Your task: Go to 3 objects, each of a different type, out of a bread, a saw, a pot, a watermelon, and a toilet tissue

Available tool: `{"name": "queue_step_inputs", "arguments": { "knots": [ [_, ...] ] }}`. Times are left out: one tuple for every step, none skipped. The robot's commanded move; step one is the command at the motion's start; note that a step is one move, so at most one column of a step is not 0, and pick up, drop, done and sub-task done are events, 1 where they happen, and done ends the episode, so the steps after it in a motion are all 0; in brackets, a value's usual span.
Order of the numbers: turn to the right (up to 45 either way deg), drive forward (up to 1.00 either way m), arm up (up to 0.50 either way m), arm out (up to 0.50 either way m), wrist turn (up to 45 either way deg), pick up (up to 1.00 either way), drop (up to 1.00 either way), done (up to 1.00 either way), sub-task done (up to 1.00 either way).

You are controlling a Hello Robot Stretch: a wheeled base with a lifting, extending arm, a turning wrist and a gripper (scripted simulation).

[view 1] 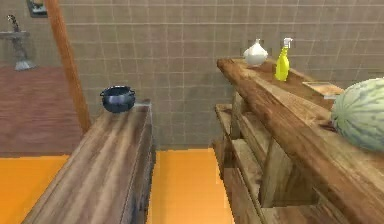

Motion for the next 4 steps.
{"name": "queue_step_inputs", "arguments": {
  "knots": [
    [0.0, 1.00, 0.00, 0.00, 0.0, 0.00, 0.00, 0.00, 0.00],
    [21.0, 0.00, 0.00, 0.00, 0.0, 0.00, 0.00, 0.00, 0.00],
    [0.0, 0.05, 0.00, 0.00, 0.0, 0.00, 0.00, 0.00, 0.00],
    [-45.0, 0.00, 0.00, 0.00, 0.0, 0.00, 0.00, 0.00, 0.00]
  ]
}}
